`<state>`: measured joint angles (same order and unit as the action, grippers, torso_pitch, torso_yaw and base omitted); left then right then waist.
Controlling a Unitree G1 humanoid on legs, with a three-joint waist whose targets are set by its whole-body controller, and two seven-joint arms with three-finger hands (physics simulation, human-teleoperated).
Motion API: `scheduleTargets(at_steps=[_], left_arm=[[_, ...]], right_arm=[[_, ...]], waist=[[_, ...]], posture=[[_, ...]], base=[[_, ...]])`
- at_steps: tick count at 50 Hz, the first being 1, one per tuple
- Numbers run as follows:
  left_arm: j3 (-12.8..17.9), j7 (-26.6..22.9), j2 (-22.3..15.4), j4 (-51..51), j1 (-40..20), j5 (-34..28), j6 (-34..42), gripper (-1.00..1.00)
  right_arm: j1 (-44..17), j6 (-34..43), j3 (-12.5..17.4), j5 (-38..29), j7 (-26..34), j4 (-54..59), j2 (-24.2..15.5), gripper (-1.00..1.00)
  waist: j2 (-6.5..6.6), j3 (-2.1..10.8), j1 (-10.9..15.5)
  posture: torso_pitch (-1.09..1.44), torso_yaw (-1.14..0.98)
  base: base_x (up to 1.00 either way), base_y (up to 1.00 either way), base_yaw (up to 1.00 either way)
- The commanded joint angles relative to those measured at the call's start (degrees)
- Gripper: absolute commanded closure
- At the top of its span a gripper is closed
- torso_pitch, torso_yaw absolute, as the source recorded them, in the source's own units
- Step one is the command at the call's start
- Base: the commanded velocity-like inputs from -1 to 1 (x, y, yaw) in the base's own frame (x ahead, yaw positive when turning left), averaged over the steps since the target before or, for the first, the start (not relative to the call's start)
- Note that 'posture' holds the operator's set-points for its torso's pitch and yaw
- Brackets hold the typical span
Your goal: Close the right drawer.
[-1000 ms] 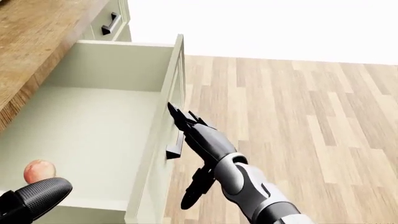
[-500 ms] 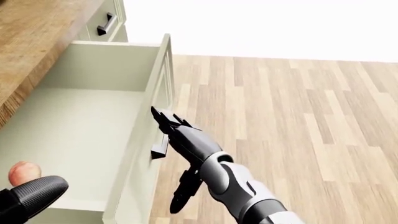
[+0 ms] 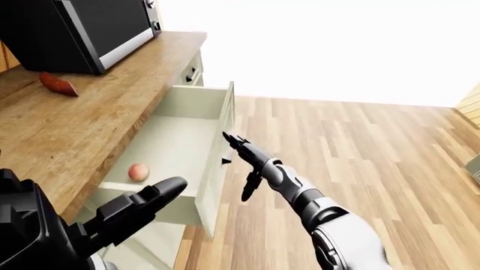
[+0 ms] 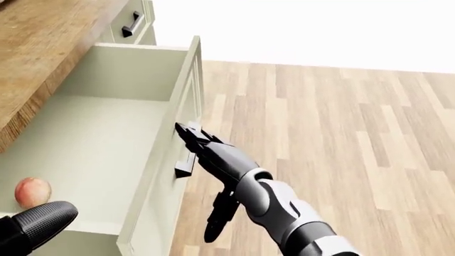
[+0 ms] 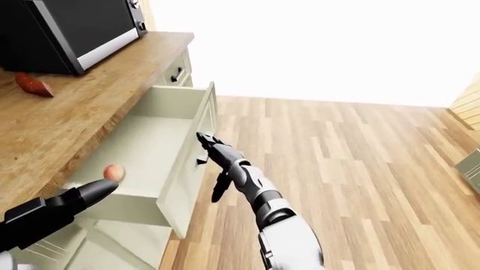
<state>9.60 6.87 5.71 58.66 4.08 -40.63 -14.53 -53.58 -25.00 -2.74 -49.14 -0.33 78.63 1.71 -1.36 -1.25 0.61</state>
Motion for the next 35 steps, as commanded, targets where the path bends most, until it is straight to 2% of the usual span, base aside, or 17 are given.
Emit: scheduleTargets(at_steps=[1,12,18,23,25,27,29,32,35], left_arm=[[-0.16,0.27,-0.02,1.34,-0.53,0.02,-0.52,-1.00],[-0.65,0.32,0.22,1.34,-0.24,-0.43,-0.75,-1.00],[-1.35,0.72,0.03,1.34,0.17,-0.91,-0.77,-1.00],[-1.37,0.76,-0.11,1.34,0.14,-0.77,-0.59,-1.00],[-1.61,0.86,-0.13,1.34,0.28,-0.99,-0.62,-1.00],[-1.74,0.86,-0.12,1.34,0.29,-1.13,-0.67,-1.00],[-1.81,0.87,-0.10,1.34,0.38,-1.11,-0.72,-1.00],[-2.01,0.92,-0.11,1.34,0.46,-1.27,-0.69,-1.00],[-2.45,1.15,-0.31,1.34,0.65,-1.50,-0.57,-1.00]], right_arm=[[-2.25,-2.36,-0.07,1.04,-0.42,-2.85,-0.32,-1.00],[-1.12,-1.91,1.40,7.77,-1.36,-9.44,-7.35,-1.00],[4.08,1.57,3.12,12.39,0.18,-21.16,-11.45,-1.00],[17.20,11.68,5.76,17.44,5.80,-51.89,-12.24,-1.00],[23.88,16.76,7.26,20.50,8.15,-67.30,-11.25,-1.00],[28.36,19.67,7.81,22.39,8.34,-76.92,-10.55,-1.00],[35.59,22.50,8.54,24.91,9.60,-89.99,-9.49,-1.00],[42.27,24.70,9.44,27.74,10.47,-99.28,-8.28,-1.00],[48.37,23.08,10.15,29.53,9.40,-104.35,-7.26,-1.00]], waist=[[0.20,1.09,0.21],[0.02,1.01,0.42],[-0.21,1.22,0.42],[-0.53,1.19,0.52],[-0.51,1.05,0.54],[-0.50,0.97,0.58],[-0.48,1.03,0.46],[-0.43,0.96,0.36],[-0.38,1.10,0.12]], posture=[[0.00,0.00],[0.00,0.00],[0.00,0.00],[0.00,0.00],[0.00,0.00],[0.00,0.00],[0.00,0.00],[0.00,0.00],[0.00,0.00]], base=[[0.00,0.00,0.00],[0.00,0.00,0.00],[0.00,0.00,0.00],[0.00,0.00,0.00],[0.00,0.00,0.00],[0.00,0.00,0.00],[0.00,0.00,0.00],[0.00,0.00,0.00],[0.00,0.00,0.00]])
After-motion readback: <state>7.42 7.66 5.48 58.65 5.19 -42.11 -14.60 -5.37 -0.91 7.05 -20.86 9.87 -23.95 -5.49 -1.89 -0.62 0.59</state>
